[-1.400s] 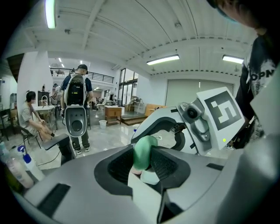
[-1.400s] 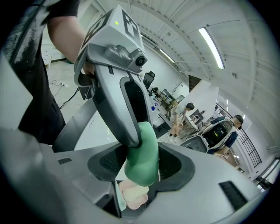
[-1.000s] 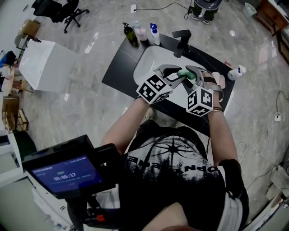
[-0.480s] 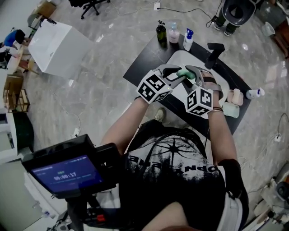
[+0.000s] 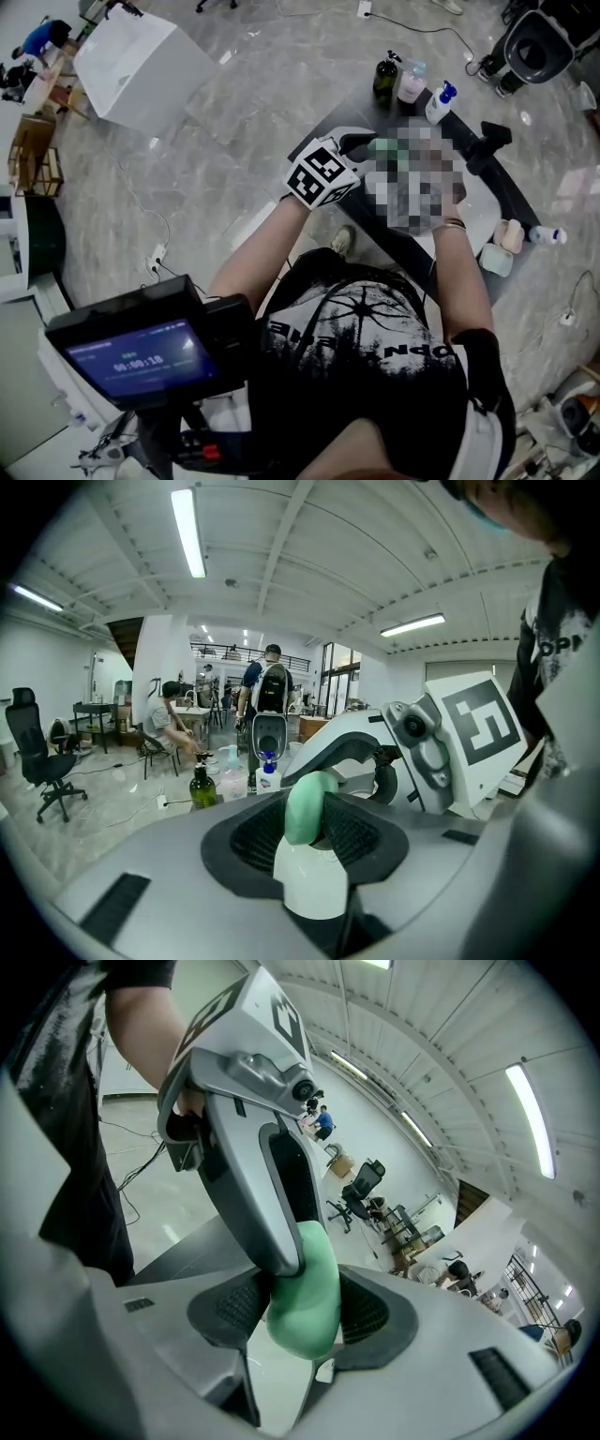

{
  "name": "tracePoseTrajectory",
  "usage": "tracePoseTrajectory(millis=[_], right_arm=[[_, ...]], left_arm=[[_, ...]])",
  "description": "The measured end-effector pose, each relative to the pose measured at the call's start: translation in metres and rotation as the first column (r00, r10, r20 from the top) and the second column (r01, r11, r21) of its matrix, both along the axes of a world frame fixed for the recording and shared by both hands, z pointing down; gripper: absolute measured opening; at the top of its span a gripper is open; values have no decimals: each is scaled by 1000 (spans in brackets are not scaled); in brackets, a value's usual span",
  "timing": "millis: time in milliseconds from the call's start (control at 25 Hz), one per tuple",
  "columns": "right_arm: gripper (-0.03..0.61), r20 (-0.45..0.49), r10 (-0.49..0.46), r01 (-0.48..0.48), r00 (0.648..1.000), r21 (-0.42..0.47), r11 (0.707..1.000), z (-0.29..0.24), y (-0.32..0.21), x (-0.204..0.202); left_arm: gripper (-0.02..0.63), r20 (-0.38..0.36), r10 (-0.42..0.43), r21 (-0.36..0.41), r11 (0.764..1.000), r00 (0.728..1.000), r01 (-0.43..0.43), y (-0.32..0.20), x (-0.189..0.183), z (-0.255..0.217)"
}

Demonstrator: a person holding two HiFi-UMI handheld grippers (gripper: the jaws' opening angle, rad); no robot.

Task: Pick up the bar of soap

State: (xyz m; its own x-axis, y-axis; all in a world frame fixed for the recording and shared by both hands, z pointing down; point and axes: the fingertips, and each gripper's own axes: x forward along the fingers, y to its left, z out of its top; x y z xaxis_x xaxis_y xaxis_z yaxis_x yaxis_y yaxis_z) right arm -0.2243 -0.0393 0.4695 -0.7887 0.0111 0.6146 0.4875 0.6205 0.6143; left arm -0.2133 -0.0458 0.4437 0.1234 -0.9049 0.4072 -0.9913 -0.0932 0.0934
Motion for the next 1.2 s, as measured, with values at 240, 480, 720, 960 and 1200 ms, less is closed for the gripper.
tracePoseTrajectory(millis=[240, 480, 720, 960, 1200], right_arm=[[221, -15, -11, 10, 1000, -14, 1000, 9, 5, -35], [221, -42, -3, 1, 999, -53, 999, 35, 3, -61], [218, -88, 33, -42, 996, -110, 993, 72, -2, -80], [218, -149, 37, -58, 988, -144, 988, 112, -7, -96], [218, -204, 44, -84, 978, -192, 978, 138, -7, -105]], left_arm=[[132, -9, -12, -16, 1000, 1000, 12, 4, -35, 8], [131, -26, -13, -68, 998, 1000, 12, 1, -61, 35], [132, -38, 8, -147, 989, 999, -13, -5, -81, 71], [132, -87, -4, -194, 981, 996, -13, -11, -97, 111], [132, -128, -19, -239, 971, 992, -12, -14, -108, 144]])
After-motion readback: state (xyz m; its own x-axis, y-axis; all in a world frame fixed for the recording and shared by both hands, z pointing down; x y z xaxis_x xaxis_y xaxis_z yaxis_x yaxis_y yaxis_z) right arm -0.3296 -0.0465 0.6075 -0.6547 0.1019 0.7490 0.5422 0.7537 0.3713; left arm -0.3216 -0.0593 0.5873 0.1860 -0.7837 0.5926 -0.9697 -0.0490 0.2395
